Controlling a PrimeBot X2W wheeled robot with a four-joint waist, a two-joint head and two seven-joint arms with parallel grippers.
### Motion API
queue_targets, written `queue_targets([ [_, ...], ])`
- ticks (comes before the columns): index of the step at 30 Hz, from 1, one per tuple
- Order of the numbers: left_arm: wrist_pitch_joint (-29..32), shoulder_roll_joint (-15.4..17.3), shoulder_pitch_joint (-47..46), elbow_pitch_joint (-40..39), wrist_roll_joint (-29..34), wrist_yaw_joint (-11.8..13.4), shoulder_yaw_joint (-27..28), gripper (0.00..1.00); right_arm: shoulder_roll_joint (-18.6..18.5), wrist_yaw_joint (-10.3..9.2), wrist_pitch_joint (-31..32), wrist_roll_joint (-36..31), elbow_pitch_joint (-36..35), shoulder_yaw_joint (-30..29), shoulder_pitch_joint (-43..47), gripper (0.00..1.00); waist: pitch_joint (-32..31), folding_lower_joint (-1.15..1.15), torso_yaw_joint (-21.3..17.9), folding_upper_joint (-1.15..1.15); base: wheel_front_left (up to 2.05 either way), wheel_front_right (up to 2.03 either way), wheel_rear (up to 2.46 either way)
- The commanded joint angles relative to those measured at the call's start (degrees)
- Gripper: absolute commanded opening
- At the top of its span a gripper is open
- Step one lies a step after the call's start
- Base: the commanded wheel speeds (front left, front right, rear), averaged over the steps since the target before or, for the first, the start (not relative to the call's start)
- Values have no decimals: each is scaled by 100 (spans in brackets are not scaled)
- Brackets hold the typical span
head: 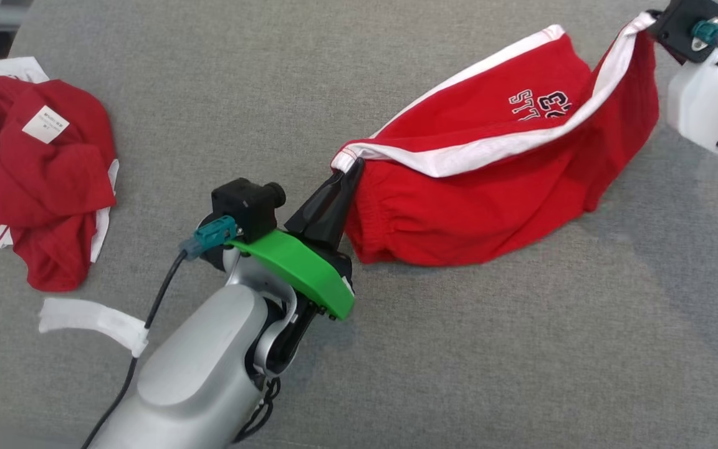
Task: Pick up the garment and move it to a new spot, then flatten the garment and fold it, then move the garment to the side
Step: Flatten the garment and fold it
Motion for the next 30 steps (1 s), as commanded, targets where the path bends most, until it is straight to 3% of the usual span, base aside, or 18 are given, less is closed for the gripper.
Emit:
queue_targets([
  [1,32,-29,-212,106,-8,-31,32,0,42,-12,-66,83,170,98,-205,0,280,0,293,0,0,0,0],
  [14,40,-543,-850,1185,-300,-168,162,0,448,-12,-203,520,1356,401,-732,0,599,0,721,0,0,0,0],
  [15,10,-578,-919,1261,-310,-158,181,36,492,-12,-268,596,1399,401,-747,93,635,0,730,0,0,0,0],
  [16,-34,-608,-975,1335,-335,-132,212,100,549,-11,-339,598,1417,401,-748,100,664,0,737,0,0,0,0],
  [22,-257,-713,-1184,1777,-415,-101,304,100,754,-12,-766,742,1695,386,-773,100,712,0,719,0,0,0,0],
  [30,-529,-591,-1003,1923,-230,-122,351,100,1041,-11,-1401,1012,2465,-335,-373,100,434,0,597,0,0,0,0],
])
